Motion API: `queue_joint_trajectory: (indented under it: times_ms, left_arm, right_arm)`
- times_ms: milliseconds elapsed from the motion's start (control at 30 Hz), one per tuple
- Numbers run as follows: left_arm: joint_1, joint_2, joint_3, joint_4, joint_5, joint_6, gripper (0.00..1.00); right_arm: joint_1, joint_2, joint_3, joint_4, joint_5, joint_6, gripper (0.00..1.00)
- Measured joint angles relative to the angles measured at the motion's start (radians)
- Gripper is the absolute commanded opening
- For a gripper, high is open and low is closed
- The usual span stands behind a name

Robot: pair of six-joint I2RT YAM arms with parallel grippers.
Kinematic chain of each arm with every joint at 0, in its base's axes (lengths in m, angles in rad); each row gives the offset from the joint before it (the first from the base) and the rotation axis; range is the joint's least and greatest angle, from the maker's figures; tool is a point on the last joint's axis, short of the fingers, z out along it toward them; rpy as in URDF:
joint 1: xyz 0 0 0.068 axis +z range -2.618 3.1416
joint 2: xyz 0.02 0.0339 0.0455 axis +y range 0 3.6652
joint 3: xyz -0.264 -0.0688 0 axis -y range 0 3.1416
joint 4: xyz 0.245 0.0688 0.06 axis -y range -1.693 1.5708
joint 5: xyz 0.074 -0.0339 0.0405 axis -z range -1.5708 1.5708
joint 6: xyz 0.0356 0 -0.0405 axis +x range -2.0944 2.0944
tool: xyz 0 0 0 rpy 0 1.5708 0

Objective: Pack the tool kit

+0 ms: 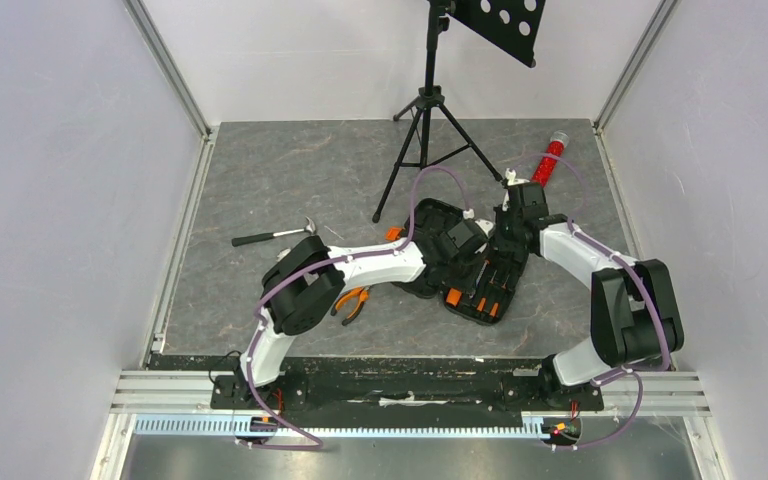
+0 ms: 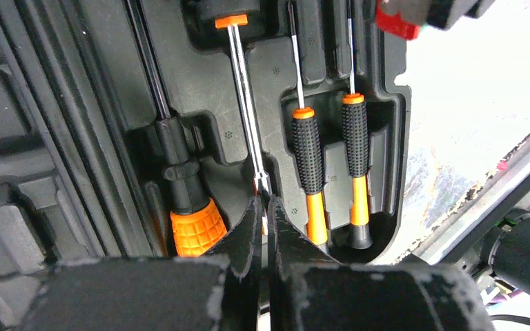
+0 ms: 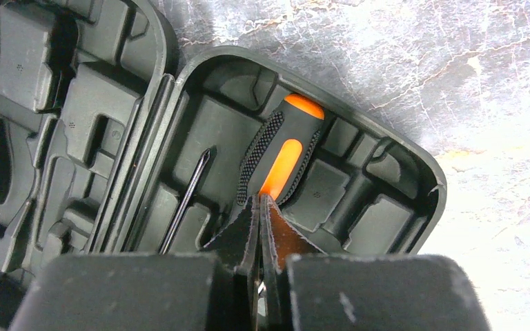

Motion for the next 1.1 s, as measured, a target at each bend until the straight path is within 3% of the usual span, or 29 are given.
queue_joint_trajectory:
  times_ms: [367,1100]
  left_arm:
    - [0.040,0.004,-0.043,0.053,0.097,-0.078,0.02]
    - [0.085,0.021,-0.100,0.132,0.208,-0.186,0.02]
  right_arm:
    - [0.071,-0.005,-0.022,0.019,0.110,0.002,0.00]
    - [0.148,-0.118,-0.261,0.337,0.237,0.092,0.00]
